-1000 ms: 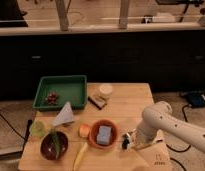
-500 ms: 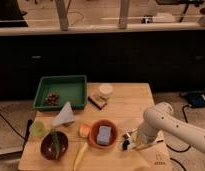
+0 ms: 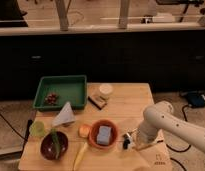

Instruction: Place brush in table surface

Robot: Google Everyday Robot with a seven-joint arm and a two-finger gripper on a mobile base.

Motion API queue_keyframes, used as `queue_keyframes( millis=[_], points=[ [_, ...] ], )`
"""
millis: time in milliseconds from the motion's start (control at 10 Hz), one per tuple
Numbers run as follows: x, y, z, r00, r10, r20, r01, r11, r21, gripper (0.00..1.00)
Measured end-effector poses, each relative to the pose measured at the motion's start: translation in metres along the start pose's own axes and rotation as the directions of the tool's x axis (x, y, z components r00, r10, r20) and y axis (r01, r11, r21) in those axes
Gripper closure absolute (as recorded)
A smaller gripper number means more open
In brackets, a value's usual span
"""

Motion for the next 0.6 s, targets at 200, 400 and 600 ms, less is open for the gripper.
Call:
queue_keyframes(
  millis=[200, 400, 600],
  points=[
    [-0.0012, -0.0025, -0.0012, 1.0, -0.011, -0.003, 0.011, 1.0, -0.008, 0.2],
    [-0.0008, -0.0036, -0.0017, 1.0, -0.015, -0.002, 0.015, 1.0, -0.012, 0.2],
    [-0.0021, -0.005, -0.0013, 1.0, -0.026, 0.0, 0.026, 0.999, -0.019, 0.2]
  ],
)
